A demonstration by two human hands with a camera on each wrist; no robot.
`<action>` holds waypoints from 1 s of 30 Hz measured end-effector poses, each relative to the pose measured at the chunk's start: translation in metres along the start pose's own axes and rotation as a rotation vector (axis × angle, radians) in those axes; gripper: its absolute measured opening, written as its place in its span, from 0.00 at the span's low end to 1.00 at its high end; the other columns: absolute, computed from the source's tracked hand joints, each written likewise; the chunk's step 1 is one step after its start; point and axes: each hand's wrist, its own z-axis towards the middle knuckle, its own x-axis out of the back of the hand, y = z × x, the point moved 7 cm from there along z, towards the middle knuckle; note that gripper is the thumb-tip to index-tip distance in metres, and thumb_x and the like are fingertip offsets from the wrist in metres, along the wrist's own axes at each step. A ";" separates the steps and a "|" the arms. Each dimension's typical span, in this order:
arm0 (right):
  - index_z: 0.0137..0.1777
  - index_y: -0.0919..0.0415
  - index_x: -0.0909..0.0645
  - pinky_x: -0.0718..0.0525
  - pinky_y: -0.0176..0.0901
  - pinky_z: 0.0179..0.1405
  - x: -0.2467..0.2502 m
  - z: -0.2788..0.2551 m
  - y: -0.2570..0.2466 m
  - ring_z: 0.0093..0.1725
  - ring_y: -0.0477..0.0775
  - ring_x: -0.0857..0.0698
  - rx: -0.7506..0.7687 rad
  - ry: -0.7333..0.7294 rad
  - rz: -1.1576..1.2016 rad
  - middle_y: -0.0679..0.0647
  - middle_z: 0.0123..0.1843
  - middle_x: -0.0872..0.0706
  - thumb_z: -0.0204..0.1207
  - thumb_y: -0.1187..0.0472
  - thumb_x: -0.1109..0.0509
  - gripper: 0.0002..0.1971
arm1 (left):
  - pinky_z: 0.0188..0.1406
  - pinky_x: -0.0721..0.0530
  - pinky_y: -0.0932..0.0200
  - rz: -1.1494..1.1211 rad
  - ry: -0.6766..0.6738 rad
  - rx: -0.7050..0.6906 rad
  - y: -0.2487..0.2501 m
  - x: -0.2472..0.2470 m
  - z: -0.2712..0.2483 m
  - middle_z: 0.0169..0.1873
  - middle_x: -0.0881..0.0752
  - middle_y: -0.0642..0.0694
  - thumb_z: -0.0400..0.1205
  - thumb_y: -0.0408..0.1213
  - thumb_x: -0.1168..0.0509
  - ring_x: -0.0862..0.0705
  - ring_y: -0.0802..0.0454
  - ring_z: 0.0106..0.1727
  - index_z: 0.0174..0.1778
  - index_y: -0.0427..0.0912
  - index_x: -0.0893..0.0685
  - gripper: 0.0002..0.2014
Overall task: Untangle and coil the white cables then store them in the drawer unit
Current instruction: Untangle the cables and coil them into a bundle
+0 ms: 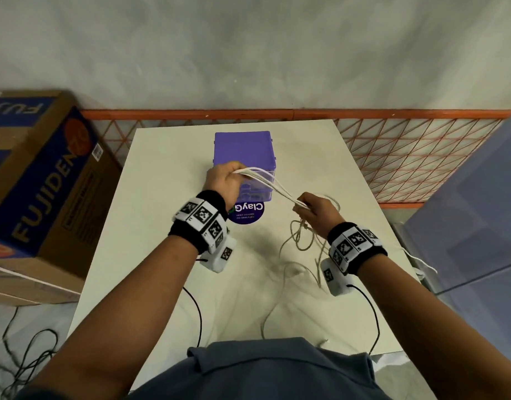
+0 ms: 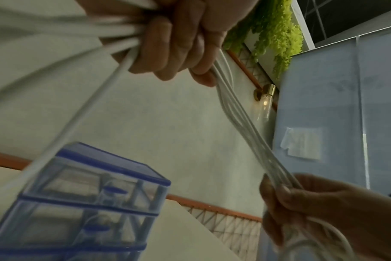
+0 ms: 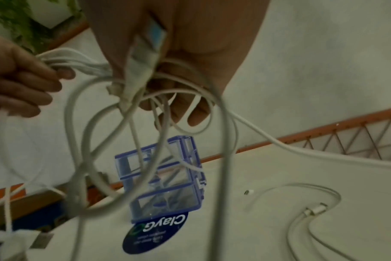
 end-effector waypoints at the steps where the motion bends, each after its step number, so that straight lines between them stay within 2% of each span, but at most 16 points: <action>1: 0.38 0.60 0.27 0.31 0.28 0.27 0.001 0.000 -0.001 0.28 0.52 0.27 0.008 0.006 -0.006 0.53 0.26 0.25 0.77 0.64 0.36 0.06 | 0.24 0.28 0.77 0.005 0.031 0.002 -0.005 0.006 0.003 0.29 0.21 0.44 0.76 0.25 0.37 0.24 0.50 0.32 0.38 0.38 0.16 0.07; 3: 0.39 0.59 0.29 0.33 0.33 0.28 0.002 0.003 -0.001 0.28 0.52 0.30 0.018 0.021 -0.034 0.52 0.26 0.27 0.78 0.63 0.38 0.07 | 0.30 0.28 0.70 0.034 0.056 0.034 -0.017 0.011 0.005 0.29 0.21 0.45 0.76 0.28 0.36 0.26 0.47 0.36 0.38 0.40 0.15 0.06; 5: 0.40 0.59 0.30 0.31 0.41 0.30 0.001 0.004 -0.002 0.26 0.52 0.30 0.013 0.038 -0.055 0.52 0.26 0.29 0.80 0.63 0.40 0.07 | 0.39 0.26 0.62 0.108 0.041 0.064 -0.029 0.010 0.006 0.34 0.18 0.44 0.77 0.29 0.37 0.24 0.46 0.40 0.38 0.42 0.15 0.07; 8: 0.42 0.62 0.29 0.26 0.50 0.35 -0.001 0.005 -0.002 0.28 0.57 0.28 0.011 0.040 -0.093 0.53 0.27 0.28 0.80 0.63 0.42 0.06 | 0.46 0.22 0.58 0.353 -0.078 0.057 -0.038 0.004 0.002 0.43 0.14 0.38 0.80 0.33 0.38 0.18 0.42 0.44 0.50 0.40 0.14 0.09; 11: 0.45 0.64 0.27 0.32 0.45 0.35 -0.005 0.006 -0.005 0.33 0.60 0.27 0.005 0.019 -0.206 0.57 0.29 0.26 0.81 0.61 0.43 0.07 | 0.54 0.16 0.52 0.421 -0.153 0.036 -0.040 -0.002 -0.004 0.52 0.13 0.36 0.77 0.35 0.35 0.13 0.39 0.50 0.62 0.43 0.19 0.16; 13: 0.49 0.65 0.26 0.33 0.44 0.36 -0.007 0.005 -0.009 0.36 0.60 0.26 0.011 0.001 -0.273 0.59 0.33 0.24 0.81 0.60 0.43 0.09 | 0.60 0.18 0.52 0.506 -0.182 -0.005 -0.035 -0.009 -0.009 0.57 0.14 0.40 0.77 0.38 0.35 0.16 0.41 0.57 0.68 0.48 0.24 0.21; 17: 0.53 0.65 0.25 0.32 0.44 0.38 -0.017 0.003 -0.023 0.43 0.67 0.19 0.062 -0.059 -0.341 0.67 0.39 0.17 0.81 0.60 0.43 0.09 | 0.71 0.34 0.46 0.955 -0.224 -0.233 -0.012 -0.039 -0.019 0.70 0.23 0.48 0.78 0.43 0.38 0.27 0.46 0.72 0.73 0.51 0.32 0.25; 19: 0.59 0.62 0.25 0.28 0.45 0.40 -0.022 0.002 -0.033 0.48 0.68 0.16 0.111 -0.077 -0.350 0.67 0.47 0.14 0.80 0.61 0.42 0.11 | 0.76 0.41 0.42 1.043 -0.325 -0.296 -0.010 -0.061 -0.025 0.70 0.24 0.48 0.80 0.44 0.39 0.28 0.46 0.73 0.74 0.50 0.33 0.25; 20: 0.61 0.60 0.25 0.25 0.46 0.42 -0.023 0.002 -0.037 0.49 0.67 0.16 0.134 -0.079 -0.346 0.65 0.49 0.13 0.80 0.62 0.42 0.12 | 0.77 0.41 0.41 1.048 -0.374 -0.291 -0.012 -0.068 -0.026 0.68 0.21 0.46 0.81 0.44 0.41 0.27 0.44 0.72 0.72 0.48 0.30 0.22; 22: 0.59 0.59 0.24 0.23 0.45 0.42 -0.020 0.000 -0.043 0.45 0.63 0.15 0.176 -0.060 -0.266 0.59 0.42 0.13 0.78 0.62 0.39 0.11 | 0.71 0.28 0.45 0.943 -0.445 -0.206 -0.014 -0.072 -0.026 0.59 0.16 0.39 0.83 0.42 0.43 0.21 0.38 0.64 0.63 0.42 0.22 0.15; 24: 0.55 0.59 0.22 0.23 0.38 0.39 -0.013 -0.003 -0.040 0.37 0.48 0.16 0.204 -0.044 -0.049 0.45 0.34 0.17 0.76 0.60 0.34 0.09 | 0.59 0.20 0.48 0.797 -0.479 -0.117 -0.015 -0.068 -0.025 0.54 0.15 0.37 0.83 0.39 0.43 0.18 0.38 0.57 0.55 0.38 0.18 0.12; 25: 0.55 0.59 0.21 0.24 0.31 0.38 -0.008 -0.004 -0.035 0.36 0.39 0.18 0.207 -0.032 0.056 0.41 0.35 0.18 0.74 0.58 0.33 0.11 | 0.57 0.19 0.49 0.747 -0.472 -0.092 -0.015 -0.064 -0.024 0.52 0.15 0.36 0.83 0.38 0.43 0.18 0.38 0.55 0.53 0.38 0.17 0.12; 27: 0.55 0.59 0.18 0.26 0.20 0.38 0.000 -0.005 -0.019 0.39 0.35 0.19 0.162 0.010 0.195 0.43 0.40 0.17 0.70 0.53 0.37 0.17 | 0.55 0.20 0.52 0.662 -0.432 -0.044 -0.016 -0.054 -0.021 0.50 0.14 0.37 0.82 0.39 0.40 0.17 0.39 0.54 0.50 0.38 0.15 0.11; 28: 0.54 0.59 0.18 0.26 0.19 0.37 0.002 -0.005 -0.011 0.40 0.36 0.20 0.122 0.031 0.236 0.46 0.41 0.16 0.70 0.53 0.40 0.18 | 0.55 0.19 0.53 0.617 -0.418 -0.025 -0.017 -0.050 -0.019 0.50 0.13 0.36 0.81 0.39 0.39 0.16 0.40 0.53 0.49 0.37 0.14 0.11; 30: 0.48 0.59 0.18 0.27 0.19 0.32 -0.001 -0.005 0.002 0.33 0.34 0.20 0.057 0.023 0.301 0.47 0.37 0.16 0.71 0.56 0.41 0.13 | 0.53 0.17 0.54 0.552 -0.396 -0.007 -0.019 -0.045 -0.016 0.48 0.12 0.35 0.79 0.39 0.36 0.14 0.40 0.52 0.49 0.34 0.13 0.12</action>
